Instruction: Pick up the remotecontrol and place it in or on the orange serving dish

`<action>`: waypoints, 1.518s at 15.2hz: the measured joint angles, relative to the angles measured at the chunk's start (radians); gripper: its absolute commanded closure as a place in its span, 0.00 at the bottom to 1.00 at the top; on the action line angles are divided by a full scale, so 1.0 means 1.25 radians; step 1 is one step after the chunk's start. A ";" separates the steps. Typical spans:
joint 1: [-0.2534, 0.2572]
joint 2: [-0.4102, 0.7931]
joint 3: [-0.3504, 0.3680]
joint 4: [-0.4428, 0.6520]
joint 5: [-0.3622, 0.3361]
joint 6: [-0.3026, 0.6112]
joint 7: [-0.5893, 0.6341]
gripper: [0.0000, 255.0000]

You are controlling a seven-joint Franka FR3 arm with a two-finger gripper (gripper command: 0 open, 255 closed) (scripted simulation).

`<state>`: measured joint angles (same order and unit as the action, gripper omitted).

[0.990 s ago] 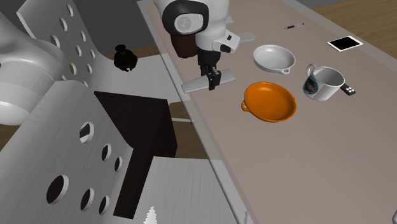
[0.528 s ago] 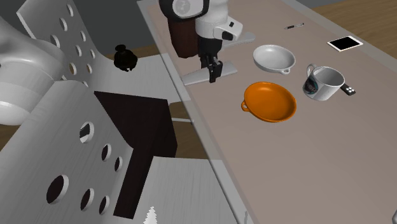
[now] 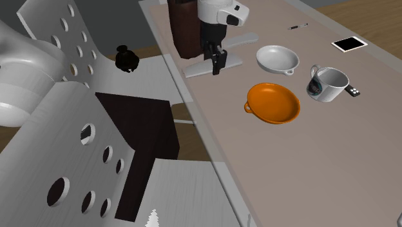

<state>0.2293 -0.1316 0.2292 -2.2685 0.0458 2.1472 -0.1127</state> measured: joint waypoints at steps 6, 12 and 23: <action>-0.008 0.011 -0.009 0.061 -0.005 -0.051 -0.012 1.00; -0.044 0.141 -0.045 0.213 -0.034 -0.076 -0.069 1.00; -0.090 0.413 -0.090 0.594 -0.065 -0.188 -0.156 1.00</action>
<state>0.1164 0.3845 0.1169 -1.5264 -0.0359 1.9126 -0.3072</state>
